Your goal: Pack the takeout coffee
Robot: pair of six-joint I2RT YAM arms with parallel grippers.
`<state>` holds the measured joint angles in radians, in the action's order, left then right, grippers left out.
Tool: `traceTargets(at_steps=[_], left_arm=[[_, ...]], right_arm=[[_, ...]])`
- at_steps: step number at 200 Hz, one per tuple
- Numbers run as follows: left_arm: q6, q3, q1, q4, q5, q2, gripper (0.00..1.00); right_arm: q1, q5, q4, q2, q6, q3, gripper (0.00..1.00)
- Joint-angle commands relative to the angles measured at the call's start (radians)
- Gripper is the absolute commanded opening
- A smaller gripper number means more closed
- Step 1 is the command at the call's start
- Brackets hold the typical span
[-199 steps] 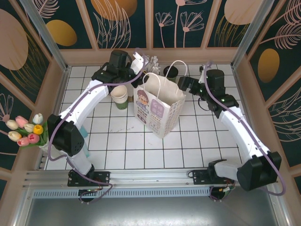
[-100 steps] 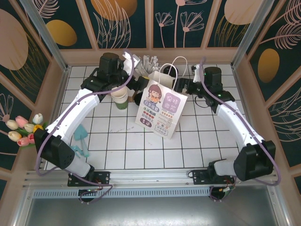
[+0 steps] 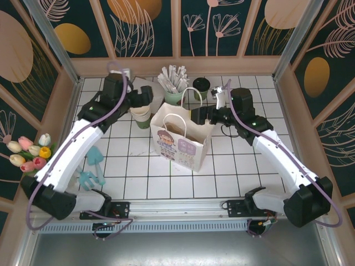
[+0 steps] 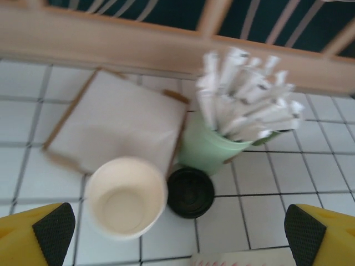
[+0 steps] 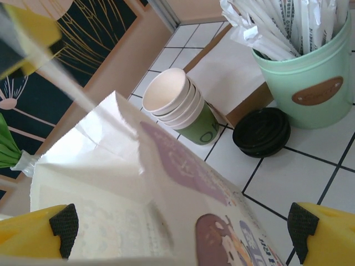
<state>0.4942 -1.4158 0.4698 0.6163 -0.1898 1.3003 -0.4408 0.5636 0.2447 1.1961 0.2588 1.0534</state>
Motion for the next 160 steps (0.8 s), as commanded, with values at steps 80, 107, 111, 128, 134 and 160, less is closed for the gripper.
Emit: traceTargets(at_steps=[80,107,111,128,134,160], left_arm=[[0.392,0.542,0.132,0.032,0.424,-0.223,0.99],[0.380,0.533,0.155,-0.152,0.426,-0.089,0.99],[0.378,0.523,0.154,-0.152,0.399,-0.071,0.99],[0.367,0.477,0.143,-0.138,0.310,0.005,0.99],[0.368,0.466,0.133,-0.142,0.292,0.025,0.99],[0.372,0.452,0.084,-0.155,0.229,0.055,0.98]], right_arm=[[-0.063,-0.096,-0.010,-0.023,0.033,-0.042,0.99],[-0.088,-0.096,-0.036,-0.021,0.059,-0.049,0.99],[-0.094,-0.100,-0.040,-0.022,0.062,-0.049,0.99],[-0.122,-0.113,-0.066,-0.026,0.085,-0.060,0.99],[-0.131,-0.113,-0.077,-0.026,0.093,-0.066,0.99],[-0.164,-0.129,-0.110,-0.016,0.117,-0.069,0.99]])
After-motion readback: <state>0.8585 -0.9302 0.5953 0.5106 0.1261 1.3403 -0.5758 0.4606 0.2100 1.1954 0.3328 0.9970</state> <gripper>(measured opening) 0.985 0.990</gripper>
